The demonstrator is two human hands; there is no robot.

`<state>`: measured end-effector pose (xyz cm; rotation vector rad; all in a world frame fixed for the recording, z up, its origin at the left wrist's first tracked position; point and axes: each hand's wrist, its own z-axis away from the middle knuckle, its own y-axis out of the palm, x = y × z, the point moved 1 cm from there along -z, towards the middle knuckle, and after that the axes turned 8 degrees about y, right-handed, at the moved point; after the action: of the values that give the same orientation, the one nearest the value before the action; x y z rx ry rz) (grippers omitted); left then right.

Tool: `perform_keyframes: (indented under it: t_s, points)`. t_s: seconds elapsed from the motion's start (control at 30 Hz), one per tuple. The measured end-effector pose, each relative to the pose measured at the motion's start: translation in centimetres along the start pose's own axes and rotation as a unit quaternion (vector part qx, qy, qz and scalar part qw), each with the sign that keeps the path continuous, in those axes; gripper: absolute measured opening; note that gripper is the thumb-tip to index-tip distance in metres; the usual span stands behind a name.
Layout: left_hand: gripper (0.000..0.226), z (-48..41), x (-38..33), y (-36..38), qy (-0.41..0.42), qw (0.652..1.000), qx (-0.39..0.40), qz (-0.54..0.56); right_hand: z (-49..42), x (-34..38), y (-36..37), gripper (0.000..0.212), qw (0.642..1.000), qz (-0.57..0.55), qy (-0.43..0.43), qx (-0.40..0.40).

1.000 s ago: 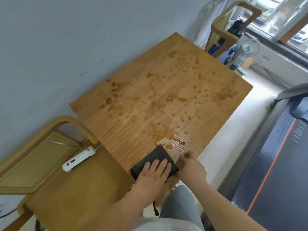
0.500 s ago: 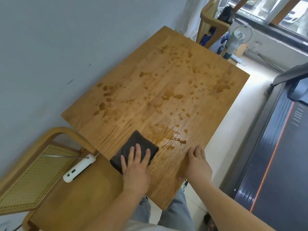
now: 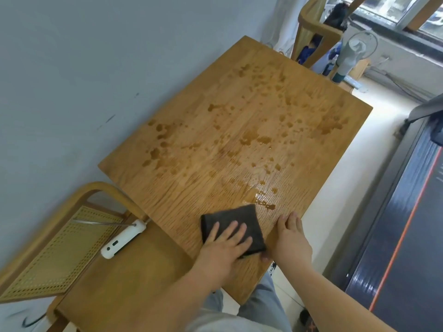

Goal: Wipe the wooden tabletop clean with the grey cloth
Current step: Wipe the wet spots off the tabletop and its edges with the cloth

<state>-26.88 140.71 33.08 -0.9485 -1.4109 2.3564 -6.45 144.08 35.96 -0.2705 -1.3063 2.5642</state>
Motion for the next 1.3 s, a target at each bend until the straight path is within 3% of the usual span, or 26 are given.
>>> perform_keyframes:
  t_s: [0.07,0.1,0.17,0.23,0.3,0.37,0.47,0.5,0.57,0.63,0.7,0.8,0.9,1.0,1.1,1.2,1.3]
  points:
    - [0.081,-0.2,1.8,-1.1,0.119,0.990,0.060,-0.035,0.0,-0.1,0.0,0.131,1.000,0.012,-0.004,-0.014]
    - [0.084,-0.5,3.3,-1.8,0.122,0.989,0.066,-0.050,0.0,-0.1,0.0,0.135,1.000,0.015,-0.006,-0.012]
    - [0.078,-1.0,5.3,-2.8,0.032,0.999,0.022,-0.033,0.1,-0.2,-0.1,0.142,1.000,0.011,-0.008,0.005]
    - [0.068,-1.2,5.3,-3.3,-0.104,0.991,-0.079,0.027,0.1,-0.2,0.1,0.143,1.000,-0.004,0.002,0.013]
    - [0.067,-1.4,3.5,-2.5,-0.157,0.979,-0.116,0.055,0.1,-0.5,0.3,0.143,0.999,-0.034,0.005,0.014]
    - [0.069,-0.8,1.5,-1.0,-0.092,0.990,-0.089,0.051,0.2,-0.8,0.3,0.143,0.999,-0.047,-0.002,0.016]
    - [0.073,0.9,2.0,-0.6,0.112,0.994,0.016,0.007,0.4,-0.7,0.2,0.146,0.999,-0.038,-0.007,-0.012]
    - [0.075,0.9,3.4,-1.3,0.136,0.990,0.034,-0.010,0.5,-0.6,-0.1,0.149,0.999,-0.039,-0.004,-0.028]
    - [0.072,0.1,5.4,-2.7,0.086,0.996,0.019,-0.016,0.2,-0.5,-0.8,0.151,0.998,-0.035,-0.017,-0.050]
    - [0.067,-0.3,5.3,-3.7,-0.034,0.997,-0.066,0.010,-0.9,-0.7,-1.5,0.152,0.998,-0.017,-0.049,-0.044]
    - [0.066,-0.6,3.3,-2.9,-0.096,0.989,-0.103,0.034,-2.4,-1.0,-1.9,0.155,0.998,-0.020,-0.056,-0.026]
    - [0.069,-0.1,0.7,-1.2,-0.004,0.999,-0.042,0.031,-3.9,-1.3,-1.6,0.155,0.998,-0.057,-0.034,-0.013]
    - [0.071,-0.2,3.5,-2.8,0.105,0.994,0.038,0.006,-4.3,-1.6,-0.9,0.156,0.994,-0.101,-0.019,-0.022]
    - [0.067,-1.7,4.8,-4.5,0.038,0.999,-0.006,0.014,-4.4,-1.7,-1.1,0.164,0.993,-0.120,-0.004,-0.021]
    - [0.066,-2.9,0.5,-2.9,-0.037,0.996,-0.069,0.031,-4.3,-1.3,-1.4,0.161,0.993,-0.107,0.007,-0.038]
    - [0.067,-2.6,-1.0,-1.7,0.075,0.997,0.005,0.023,-4.1,-0.9,-1.4,0.141,0.995,-0.055,0.003,-0.082]
    - [0.069,-3.8,3.0,-4.0,0.120,0.992,0.045,-0.003,-4.2,-1.5,-1.5,0.156,0.997,-0.068,-0.005,-0.039]
